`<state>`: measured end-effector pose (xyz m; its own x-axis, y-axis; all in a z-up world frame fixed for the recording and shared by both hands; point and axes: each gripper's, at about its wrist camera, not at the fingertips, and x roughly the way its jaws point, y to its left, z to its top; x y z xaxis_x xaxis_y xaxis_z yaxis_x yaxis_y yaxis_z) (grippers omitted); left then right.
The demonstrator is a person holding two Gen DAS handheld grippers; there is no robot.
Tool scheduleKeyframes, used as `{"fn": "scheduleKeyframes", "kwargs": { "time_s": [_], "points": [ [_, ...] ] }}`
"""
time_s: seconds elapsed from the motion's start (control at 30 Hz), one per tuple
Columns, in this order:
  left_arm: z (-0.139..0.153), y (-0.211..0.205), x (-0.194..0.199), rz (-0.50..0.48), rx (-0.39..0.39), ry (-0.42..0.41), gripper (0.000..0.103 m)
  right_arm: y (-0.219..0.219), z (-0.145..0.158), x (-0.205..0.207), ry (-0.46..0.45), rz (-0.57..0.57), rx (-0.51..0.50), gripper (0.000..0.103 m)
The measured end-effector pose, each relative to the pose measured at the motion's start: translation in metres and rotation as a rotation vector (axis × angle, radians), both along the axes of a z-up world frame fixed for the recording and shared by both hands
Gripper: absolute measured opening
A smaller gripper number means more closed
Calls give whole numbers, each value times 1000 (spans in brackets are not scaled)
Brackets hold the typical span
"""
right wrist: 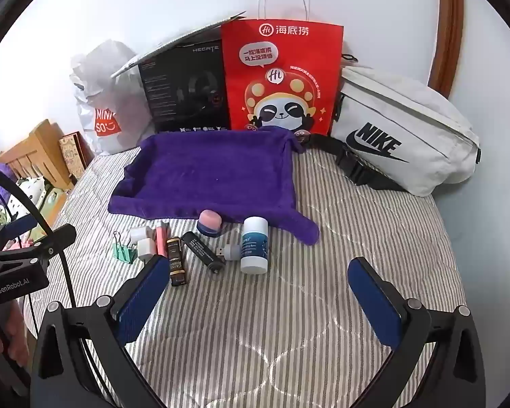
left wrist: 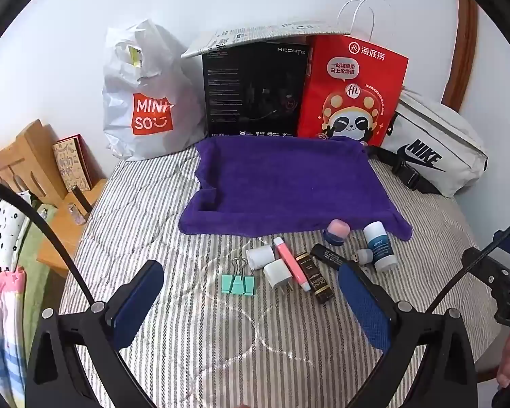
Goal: Organize rigid objects
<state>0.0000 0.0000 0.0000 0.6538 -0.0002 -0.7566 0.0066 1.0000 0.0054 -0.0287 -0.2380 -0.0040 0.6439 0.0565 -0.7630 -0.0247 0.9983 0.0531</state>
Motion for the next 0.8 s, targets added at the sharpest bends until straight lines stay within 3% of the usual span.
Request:
{"fn": "scheduleKeyframes", "kwargs": {
  "time_s": [0.13, 0.2, 0.37, 0.8],
  "points": [
    [2, 0, 1, -16, -40, 3, 103, 0, 3, -1, -11, -5, 6, 103],
    [6, -4, -5, 1, -22, -27, 103, 1, 4, -2, -15, -8, 3, 103],
    [11, -4, -6, -1, 16, -14, 103, -1, 13, -4, -9, -8, 3, 103],
    [10, -2, -11, -14, 29, -38, 103, 7, 15, -7, -9, 6, 7, 103]
  ]
}}
